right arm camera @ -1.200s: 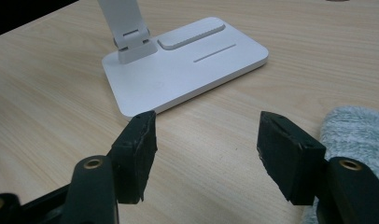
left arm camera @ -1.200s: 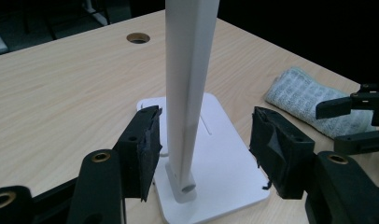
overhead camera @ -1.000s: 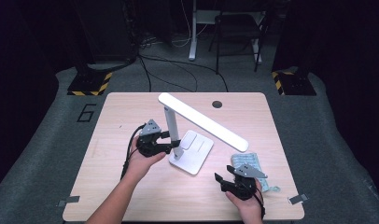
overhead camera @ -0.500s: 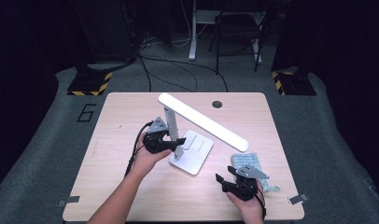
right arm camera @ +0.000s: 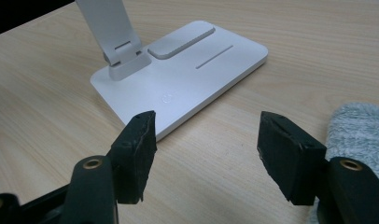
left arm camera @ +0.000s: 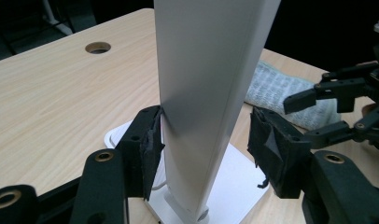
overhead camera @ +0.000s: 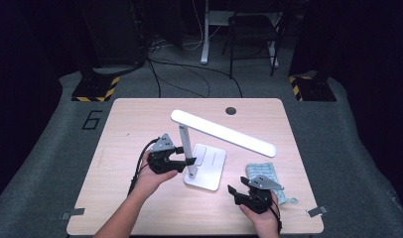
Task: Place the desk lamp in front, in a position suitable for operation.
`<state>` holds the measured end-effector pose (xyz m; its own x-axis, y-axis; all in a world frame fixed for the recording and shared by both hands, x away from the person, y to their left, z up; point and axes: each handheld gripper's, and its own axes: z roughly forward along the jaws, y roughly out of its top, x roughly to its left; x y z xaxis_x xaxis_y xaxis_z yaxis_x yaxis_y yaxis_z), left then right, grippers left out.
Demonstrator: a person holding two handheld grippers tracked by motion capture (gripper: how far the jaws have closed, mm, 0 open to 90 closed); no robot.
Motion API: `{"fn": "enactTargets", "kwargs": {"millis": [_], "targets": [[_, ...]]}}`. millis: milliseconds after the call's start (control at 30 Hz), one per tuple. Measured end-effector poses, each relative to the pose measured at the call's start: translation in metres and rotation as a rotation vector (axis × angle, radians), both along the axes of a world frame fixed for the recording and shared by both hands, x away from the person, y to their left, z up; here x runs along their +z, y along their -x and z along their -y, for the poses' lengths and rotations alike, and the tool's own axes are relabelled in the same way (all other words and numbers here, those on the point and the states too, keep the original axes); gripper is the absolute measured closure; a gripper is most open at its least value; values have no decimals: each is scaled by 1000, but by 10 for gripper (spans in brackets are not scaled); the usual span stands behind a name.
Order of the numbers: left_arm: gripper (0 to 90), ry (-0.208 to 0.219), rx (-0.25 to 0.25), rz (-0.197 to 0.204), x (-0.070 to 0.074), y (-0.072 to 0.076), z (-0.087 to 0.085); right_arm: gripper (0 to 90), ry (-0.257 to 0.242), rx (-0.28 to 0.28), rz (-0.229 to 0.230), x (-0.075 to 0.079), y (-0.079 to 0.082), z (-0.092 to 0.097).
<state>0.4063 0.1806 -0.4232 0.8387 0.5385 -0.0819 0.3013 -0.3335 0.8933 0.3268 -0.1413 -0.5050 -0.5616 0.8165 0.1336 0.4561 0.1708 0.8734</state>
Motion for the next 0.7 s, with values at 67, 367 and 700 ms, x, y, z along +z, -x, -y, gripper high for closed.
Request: {"fn": "enactTargets", "kwargs": {"millis": [67, 367, 700], "targets": [[447, -2, -4, 26, 2, 3, 1, 372, 8, 6, 5, 0, 0, 0], [443, 19, -22, 30, 8, -7, 7, 372, 0, 0, -4, -1, -1, 0], [408, 15, -69, 34, 9, 1, 5, 372, -2, -1, -4, 0, -1, 1]]}}
